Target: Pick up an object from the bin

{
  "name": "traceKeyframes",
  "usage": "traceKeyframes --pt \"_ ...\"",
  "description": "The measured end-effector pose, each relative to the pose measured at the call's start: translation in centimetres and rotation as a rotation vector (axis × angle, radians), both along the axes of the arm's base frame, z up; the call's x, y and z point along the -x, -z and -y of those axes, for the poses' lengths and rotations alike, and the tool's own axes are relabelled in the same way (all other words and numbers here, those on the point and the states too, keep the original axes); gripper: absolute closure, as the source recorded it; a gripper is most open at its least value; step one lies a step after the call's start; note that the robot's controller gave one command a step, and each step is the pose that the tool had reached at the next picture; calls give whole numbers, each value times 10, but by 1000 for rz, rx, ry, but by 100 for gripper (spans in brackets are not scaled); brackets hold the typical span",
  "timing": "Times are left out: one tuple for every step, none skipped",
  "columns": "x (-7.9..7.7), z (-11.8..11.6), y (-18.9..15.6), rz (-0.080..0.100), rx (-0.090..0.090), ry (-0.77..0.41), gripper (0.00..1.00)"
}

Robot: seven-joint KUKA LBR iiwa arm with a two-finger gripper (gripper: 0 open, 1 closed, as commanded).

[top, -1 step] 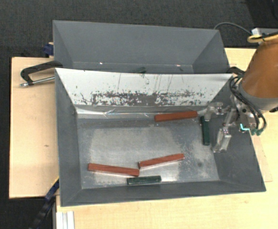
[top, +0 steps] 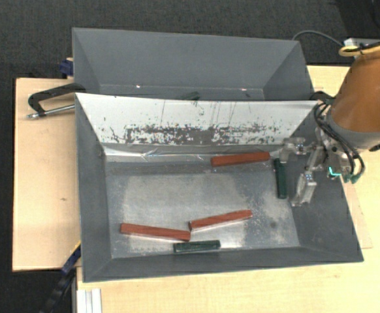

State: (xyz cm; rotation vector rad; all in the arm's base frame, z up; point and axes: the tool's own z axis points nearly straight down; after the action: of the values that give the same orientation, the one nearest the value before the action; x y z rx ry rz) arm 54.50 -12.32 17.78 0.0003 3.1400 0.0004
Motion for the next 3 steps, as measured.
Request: traceKeyframes --pt "-2 -14 39 6 2 -54 0" --pt "36 -48 92 3 0 -55 0" --pt "64 -67 124 17 -1 9 0"
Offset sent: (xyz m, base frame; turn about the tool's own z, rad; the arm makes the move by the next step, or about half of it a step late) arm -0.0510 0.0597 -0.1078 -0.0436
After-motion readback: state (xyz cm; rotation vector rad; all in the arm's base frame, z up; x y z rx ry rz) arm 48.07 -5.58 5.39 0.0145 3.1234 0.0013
